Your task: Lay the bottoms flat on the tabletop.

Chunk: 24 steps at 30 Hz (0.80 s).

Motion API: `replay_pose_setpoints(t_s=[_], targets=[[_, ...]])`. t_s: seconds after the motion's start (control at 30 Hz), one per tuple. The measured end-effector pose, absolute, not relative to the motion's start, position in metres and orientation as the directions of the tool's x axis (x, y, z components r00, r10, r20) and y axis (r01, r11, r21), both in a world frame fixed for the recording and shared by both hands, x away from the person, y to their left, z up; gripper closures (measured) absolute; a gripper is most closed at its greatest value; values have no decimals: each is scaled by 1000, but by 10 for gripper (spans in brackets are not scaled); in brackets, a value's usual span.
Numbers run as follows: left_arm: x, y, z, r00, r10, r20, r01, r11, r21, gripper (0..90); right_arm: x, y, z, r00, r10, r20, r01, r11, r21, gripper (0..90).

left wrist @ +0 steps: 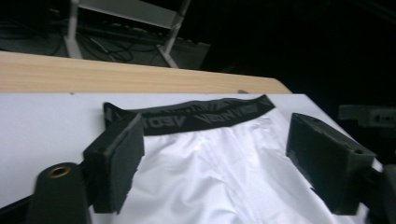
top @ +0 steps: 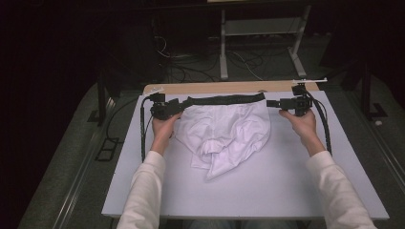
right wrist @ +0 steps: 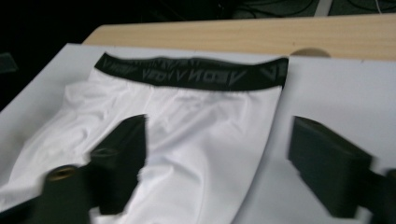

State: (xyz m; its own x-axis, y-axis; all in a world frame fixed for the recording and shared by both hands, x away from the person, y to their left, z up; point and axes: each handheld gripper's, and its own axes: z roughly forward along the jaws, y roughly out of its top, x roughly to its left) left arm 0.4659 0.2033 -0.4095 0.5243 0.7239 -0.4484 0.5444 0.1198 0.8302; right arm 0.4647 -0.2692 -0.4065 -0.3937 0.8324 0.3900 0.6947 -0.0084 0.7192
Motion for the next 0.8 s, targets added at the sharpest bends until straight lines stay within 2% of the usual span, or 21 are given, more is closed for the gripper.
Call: replay_pose_setpoints(t_s=[0.1,0.17,0.4,0.53,0.8], targets=[[458,201,-412,544,716,-438,544,97,834,79,454,-269,-409,-403,831,382,694,6,720,0],[453,198,-413,555,717,-423,554,61,831,0,445,-271,-411,-408,827,387,695,6,719,0],[433,186,-412,606,702,-374,528,-3,849,0,418,-273,-420,-431,800,418,689,-8,725,0],[423,180,-411,626,693,-359,514,-20,858,0,410,-270,-425,-433,807,400,696,18,717,0],[403,181,-405,641,676,-363,501,-11,865,0,396,-265,-428,-443,795,414,703,22,710,0]])
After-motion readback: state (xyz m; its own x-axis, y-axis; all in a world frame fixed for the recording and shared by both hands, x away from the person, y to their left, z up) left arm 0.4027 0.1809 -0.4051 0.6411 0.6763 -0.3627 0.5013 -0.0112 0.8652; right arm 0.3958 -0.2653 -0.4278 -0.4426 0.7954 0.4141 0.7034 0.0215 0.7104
